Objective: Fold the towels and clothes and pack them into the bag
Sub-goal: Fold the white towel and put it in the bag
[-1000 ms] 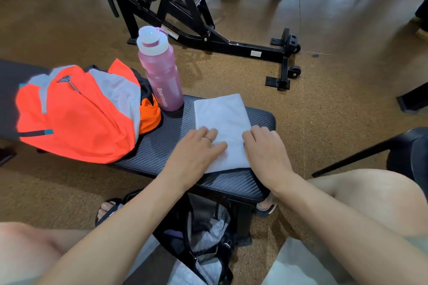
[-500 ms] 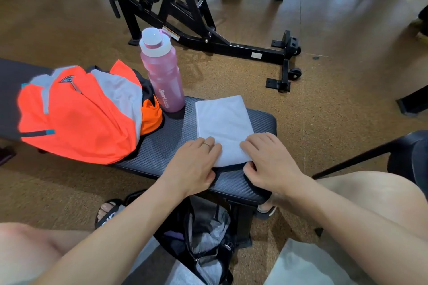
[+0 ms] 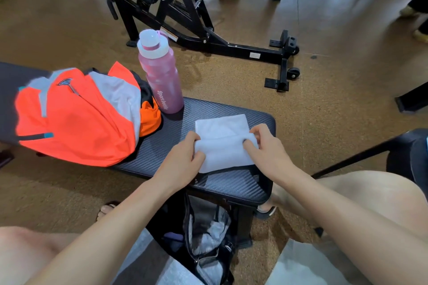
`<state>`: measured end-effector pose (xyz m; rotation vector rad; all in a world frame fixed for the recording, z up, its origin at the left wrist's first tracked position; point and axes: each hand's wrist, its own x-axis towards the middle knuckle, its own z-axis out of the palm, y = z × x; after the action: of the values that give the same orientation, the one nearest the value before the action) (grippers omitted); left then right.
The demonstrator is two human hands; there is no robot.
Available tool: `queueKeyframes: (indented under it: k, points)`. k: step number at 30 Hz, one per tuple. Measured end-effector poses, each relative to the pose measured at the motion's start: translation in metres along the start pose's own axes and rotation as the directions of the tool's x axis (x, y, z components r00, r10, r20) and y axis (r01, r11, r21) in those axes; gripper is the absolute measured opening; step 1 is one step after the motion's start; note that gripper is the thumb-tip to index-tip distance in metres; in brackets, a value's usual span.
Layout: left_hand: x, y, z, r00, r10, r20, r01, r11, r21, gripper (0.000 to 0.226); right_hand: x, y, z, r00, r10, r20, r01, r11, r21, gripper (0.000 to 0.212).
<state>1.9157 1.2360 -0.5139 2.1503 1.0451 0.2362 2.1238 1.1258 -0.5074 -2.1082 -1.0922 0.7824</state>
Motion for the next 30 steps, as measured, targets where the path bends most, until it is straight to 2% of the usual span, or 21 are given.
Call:
queueKeyframes:
  k: [4, 7, 10, 12, 14, 15, 17, 19, 22, 24, 26, 28, 30]
  points:
    - [0.001, -0.003, 0.011, 0.999, 0.001, -0.046, 0.0, 0.999, 0.039, 0.028, -0.001, 0.01, 0.009, 0.998, -0.059, -0.021, 0.057, 0.997, -0.051, 0.019]
    - [-0.002, -0.001, 0.018, 0.997, 0.027, -0.066, -0.013, 0.98, 0.2, 0.044, -0.005, 0.015, 0.013, 0.989, -0.12, -0.088, 0.109, 0.987, -0.121, 0.027]
    - [0.006, -0.001, 0.016, 0.972, 0.209, -0.112, -0.116, 0.833, 0.542, 0.049, -0.006, 0.016, 0.016, 0.934, -0.317, -0.165, 0.228, 0.884, -0.408, 0.02]
    - [0.011, 0.004, 0.01, 0.919, 0.374, -0.121, -0.22, 0.744, 0.631, 0.038, -0.003, 0.015, 0.017, 0.872, -0.465, -0.15, 0.298, 0.75, -0.591, 0.016]
    - [0.012, 0.01, 0.007, 0.863, 0.505, 0.017, -0.395, 0.654, 0.645, 0.024, -0.003, 0.011, 0.015, 0.803, -0.589, -0.089, 0.371, 0.612, -0.698, 0.014]
    - [0.01, 0.013, 0.005, 0.846, 0.526, 0.087, -0.456, 0.629, 0.629, 0.02, -0.005, 0.008, 0.014, 0.764, -0.644, -0.04, 0.426, 0.551, -0.718, 0.011]
    - [0.002, 0.015, 0.003, 0.855, 0.494, 0.158, -0.48, 0.638, 0.603, 0.034, -0.011, 0.004, 0.011, 0.724, -0.686, 0.076, 0.527, 0.478, -0.703, 0.012]
    - [0.0, 0.014, 0.004, 0.877, 0.438, 0.2, -0.453, 0.608, 0.652, 0.048, -0.015, 0.002, 0.007, 0.756, -0.626, 0.189, 0.555, 0.462, -0.691, 0.028]
    - [0.003, 0.018, 0.009, 0.887, 0.407, 0.22, -0.43, 0.552, 0.714, 0.045, -0.011, 0.001, 0.004, 0.807, -0.514, 0.29, 0.524, 0.397, -0.753, 0.041]
    - [0.005, 0.022, 0.01, 0.887, 0.411, 0.211, -0.424, 0.542, 0.725, 0.036, -0.007, -0.003, 0.001, 0.818, -0.488, 0.304, 0.521, 0.407, -0.751, 0.037]
    - [0.004, 0.025, 0.006, 0.891, 0.413, 0.187, -0.415, 0.577, 0.704, 0.025, -0.007, -0.006, -0.004, 0.824, -0.483, 0.296, 0.535, 0.493, -0.686, 0.033]
    - [0.001, 0.028, -0.004, 0.913, 0.377, 0.158, -0.382, 0.649, 0.658, 0.024, -0.01, -0.009, -0.012, 0.859, -0.438, 0.263, 0.509, 0.683, -0.525, 0.031]
    - [0.0, 0.029, -0.014, 0.935, 0.309, 0.174, -0.349, 0.717, 0.603, 0.026, -0.01, -0.014, -0.02, 0.922, -0.267, 0.28, 0.347, 0.889, -0.297, 0.027]
